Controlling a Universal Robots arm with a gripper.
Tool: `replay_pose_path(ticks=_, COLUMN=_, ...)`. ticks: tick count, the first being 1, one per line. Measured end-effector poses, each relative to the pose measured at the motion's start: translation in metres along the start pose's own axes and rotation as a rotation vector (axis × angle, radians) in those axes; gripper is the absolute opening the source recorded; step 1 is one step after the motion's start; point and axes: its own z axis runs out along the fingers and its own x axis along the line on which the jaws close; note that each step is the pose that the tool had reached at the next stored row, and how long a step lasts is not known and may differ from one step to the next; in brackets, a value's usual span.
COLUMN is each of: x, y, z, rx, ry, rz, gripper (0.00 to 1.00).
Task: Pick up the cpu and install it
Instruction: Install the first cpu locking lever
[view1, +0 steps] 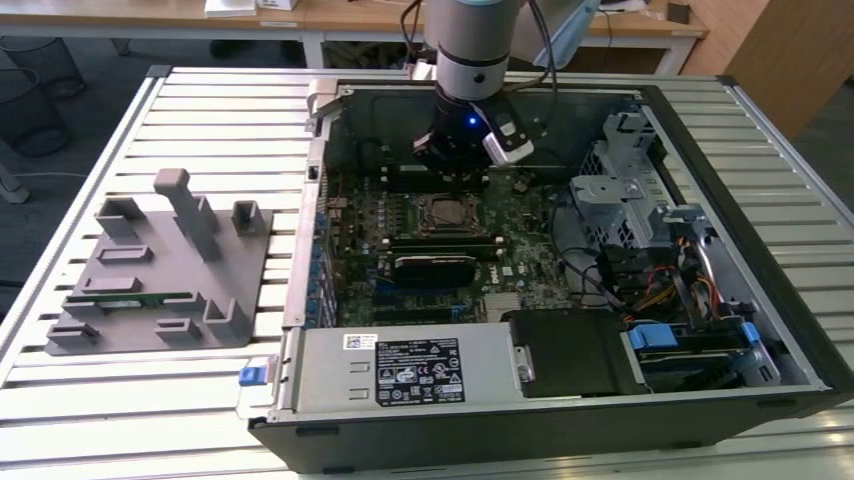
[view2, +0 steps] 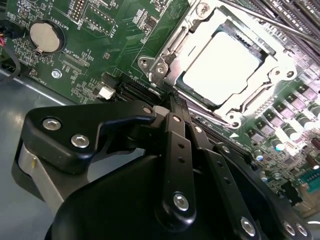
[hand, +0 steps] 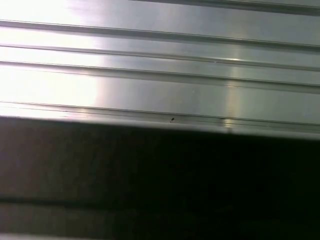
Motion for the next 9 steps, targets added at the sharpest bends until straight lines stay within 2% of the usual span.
replay_pose_path(ticks=9, x=-0.0012, y=0.0000, z=0.0002, rx=-0.0001, ry=0.0001, rz=0.000, gripper=0.11)
